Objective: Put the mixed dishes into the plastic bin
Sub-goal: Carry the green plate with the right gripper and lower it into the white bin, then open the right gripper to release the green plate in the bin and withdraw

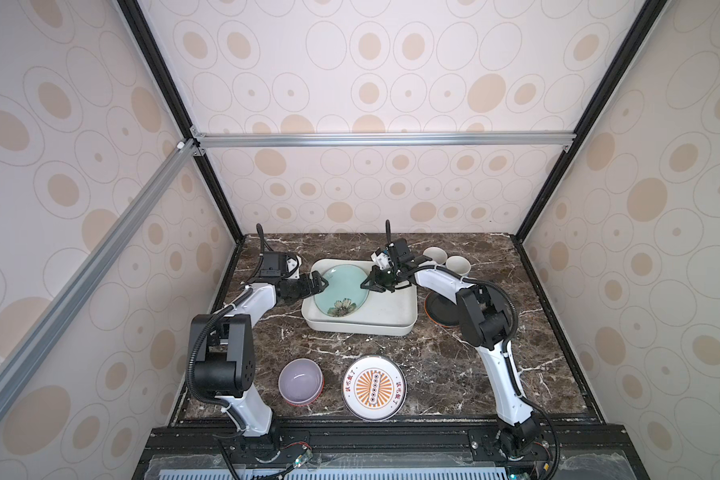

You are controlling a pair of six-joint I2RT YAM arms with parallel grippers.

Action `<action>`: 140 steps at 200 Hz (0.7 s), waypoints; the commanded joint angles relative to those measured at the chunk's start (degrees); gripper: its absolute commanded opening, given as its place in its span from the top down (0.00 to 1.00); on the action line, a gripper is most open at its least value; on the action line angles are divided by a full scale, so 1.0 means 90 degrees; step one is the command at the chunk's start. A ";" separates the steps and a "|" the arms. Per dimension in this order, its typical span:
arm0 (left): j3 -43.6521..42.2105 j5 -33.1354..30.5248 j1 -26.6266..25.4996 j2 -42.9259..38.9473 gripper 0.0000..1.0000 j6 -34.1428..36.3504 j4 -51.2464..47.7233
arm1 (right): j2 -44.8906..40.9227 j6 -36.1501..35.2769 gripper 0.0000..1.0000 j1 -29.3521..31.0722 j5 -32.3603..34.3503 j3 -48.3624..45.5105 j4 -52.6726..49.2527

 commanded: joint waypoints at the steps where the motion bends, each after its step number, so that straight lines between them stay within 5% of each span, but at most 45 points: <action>1: -0.0035 0.0144 -0.0121 -0.0195 0.02 -0.0113 0.0145 | 0.0070 0.0060 0.91 0.0085 -0.0428 0.0367 0.0162; 36: -0.0073 0.0235 -0.0270 -0.0215 0.03 -0.0177 0.0178 | 0.0152 -0.0096 0.80 0.0080 -0.0487 0.0528 -0.0170; 81: 0.0033 0.0068 -0.0370 -0.0382 0.03 -0.0226 0.0111 | -0.0295 -0.0801 0.46 0.0068 -0.0276 0.0484 -0.0796; 140: 0.0746 -0.0369 -0.0418 -0.0855 0.01 0.0041 -0.0642 | -0.1300 -0.1722 0.38 0.0019 0.0257 0.0110 -0.1809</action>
